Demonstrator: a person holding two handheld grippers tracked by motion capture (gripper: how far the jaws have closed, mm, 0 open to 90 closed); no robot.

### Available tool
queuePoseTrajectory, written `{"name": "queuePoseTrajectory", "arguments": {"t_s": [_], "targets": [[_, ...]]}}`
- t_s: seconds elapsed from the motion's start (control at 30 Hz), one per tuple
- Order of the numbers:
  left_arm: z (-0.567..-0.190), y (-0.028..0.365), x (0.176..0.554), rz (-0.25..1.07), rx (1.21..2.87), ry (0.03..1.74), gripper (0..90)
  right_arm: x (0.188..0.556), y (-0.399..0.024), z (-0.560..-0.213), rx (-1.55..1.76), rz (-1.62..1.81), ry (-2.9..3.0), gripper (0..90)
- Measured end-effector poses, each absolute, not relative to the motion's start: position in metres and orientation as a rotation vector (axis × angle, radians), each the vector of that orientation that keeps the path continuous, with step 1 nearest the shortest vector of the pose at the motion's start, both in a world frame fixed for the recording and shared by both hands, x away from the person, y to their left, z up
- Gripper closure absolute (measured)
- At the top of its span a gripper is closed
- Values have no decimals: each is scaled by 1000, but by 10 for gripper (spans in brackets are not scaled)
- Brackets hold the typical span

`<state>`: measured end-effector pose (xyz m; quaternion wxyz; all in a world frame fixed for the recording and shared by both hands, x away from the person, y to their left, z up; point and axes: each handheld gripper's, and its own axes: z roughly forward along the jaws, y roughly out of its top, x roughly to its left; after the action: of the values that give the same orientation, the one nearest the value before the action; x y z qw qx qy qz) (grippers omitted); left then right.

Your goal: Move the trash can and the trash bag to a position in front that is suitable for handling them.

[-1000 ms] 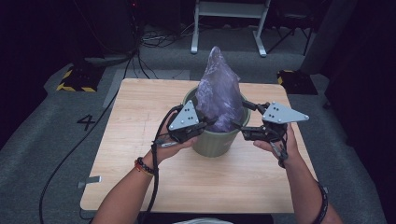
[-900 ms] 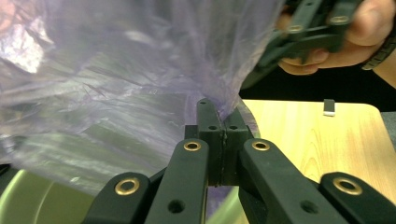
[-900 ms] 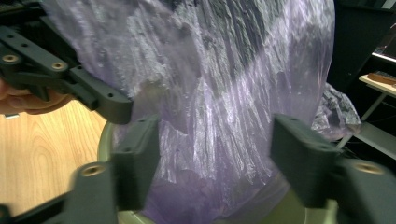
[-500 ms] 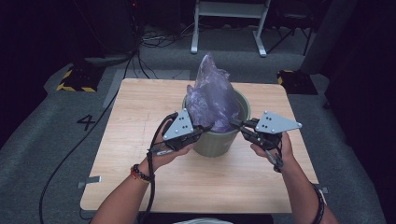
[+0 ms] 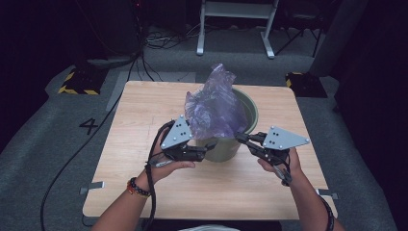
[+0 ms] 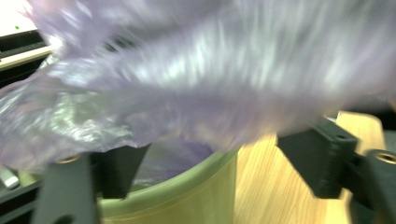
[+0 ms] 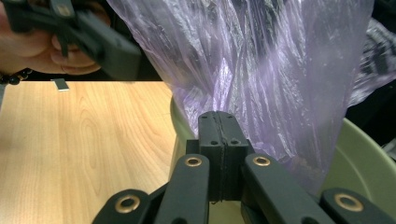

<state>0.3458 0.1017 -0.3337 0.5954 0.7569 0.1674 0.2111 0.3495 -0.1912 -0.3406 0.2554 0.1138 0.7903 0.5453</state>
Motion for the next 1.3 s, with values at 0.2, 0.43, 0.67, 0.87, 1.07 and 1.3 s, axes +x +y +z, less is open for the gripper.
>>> {"name": "queuePoseTrajectory", "arguments": {"t_s": [0.2,0.43,0.67,0.87,1.07,1.3], "targets": [[-325,112,338,505,1699,365,383,347,-191,-345,304,1462,2157,900],[-322,111,328,505,1743,204,853,347,-193,-349,326,1457,2143,854],[-335,94,324,476,1819,139,893,346,-205,-353,376,1503,2136,640],[-347,79,322,468,1879,105,894,341,-214,-347,429,1547,2082,425],[-357,70,321,463,1919,93,894,336,-217,-344,446,1565,2039,367],[-364,65,322,464,1936,99,894,327,-211,-336,434,1601,2018,342]]}}
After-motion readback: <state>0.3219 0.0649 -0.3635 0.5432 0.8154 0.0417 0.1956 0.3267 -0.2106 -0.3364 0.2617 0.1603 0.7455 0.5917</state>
